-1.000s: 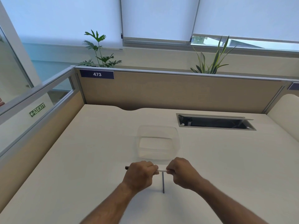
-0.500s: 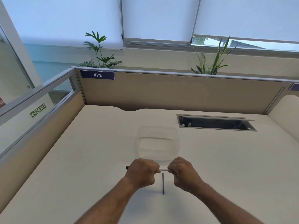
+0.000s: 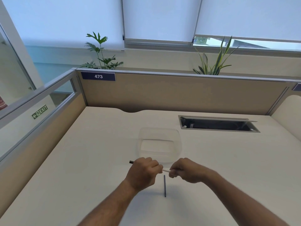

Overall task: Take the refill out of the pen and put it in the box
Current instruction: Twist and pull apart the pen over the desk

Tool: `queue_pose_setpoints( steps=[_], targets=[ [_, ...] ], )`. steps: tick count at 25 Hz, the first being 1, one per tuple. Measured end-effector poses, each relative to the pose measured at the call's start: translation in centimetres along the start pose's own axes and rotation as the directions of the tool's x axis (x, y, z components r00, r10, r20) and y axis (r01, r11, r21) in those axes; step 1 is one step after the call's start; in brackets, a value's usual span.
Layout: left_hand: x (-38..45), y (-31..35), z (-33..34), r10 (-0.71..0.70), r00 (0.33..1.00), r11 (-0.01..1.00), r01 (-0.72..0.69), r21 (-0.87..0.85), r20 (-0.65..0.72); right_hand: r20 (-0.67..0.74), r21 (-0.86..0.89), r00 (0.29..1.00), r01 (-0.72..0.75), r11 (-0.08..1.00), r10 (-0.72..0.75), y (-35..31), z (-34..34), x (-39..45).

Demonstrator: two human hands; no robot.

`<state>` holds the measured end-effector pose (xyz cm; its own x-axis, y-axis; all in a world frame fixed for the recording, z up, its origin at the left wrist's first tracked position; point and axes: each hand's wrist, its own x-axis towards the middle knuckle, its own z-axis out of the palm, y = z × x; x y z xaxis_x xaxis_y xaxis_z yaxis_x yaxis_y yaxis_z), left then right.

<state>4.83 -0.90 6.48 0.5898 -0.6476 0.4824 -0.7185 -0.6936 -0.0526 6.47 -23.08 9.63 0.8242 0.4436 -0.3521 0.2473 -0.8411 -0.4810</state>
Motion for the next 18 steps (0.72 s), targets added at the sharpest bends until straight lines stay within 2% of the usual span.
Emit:
queue_pose_setpoints(
  steps=[6, 16, 18],
  targets=[
    [0.0, -0.2, -0.3, -0.081, 0.997, 0.995, 0.082, -0.057, 0.015, -0.298, -0.107, 0.947, 0.09, 0.99, -0.119, -0.2, 2.0, 0.3],
    [0.1, -0.5, 0.1, -0.124, 0.978, 0.983, 0.144, -0.116, 0.166, -0.38, -0.238, 0.887, 0.178, 0.955, -0.26, 0.2, 3.3, 0.0],
    [0.3, -0.6, 0.3, -0.151, 0.953, 0.977, 0.184, -0.108, 0.263, -0.384, -0.261, 0.878, 0.194, 0.946, -0.286, 0.2, 3.3, -0.1]
  ],
)
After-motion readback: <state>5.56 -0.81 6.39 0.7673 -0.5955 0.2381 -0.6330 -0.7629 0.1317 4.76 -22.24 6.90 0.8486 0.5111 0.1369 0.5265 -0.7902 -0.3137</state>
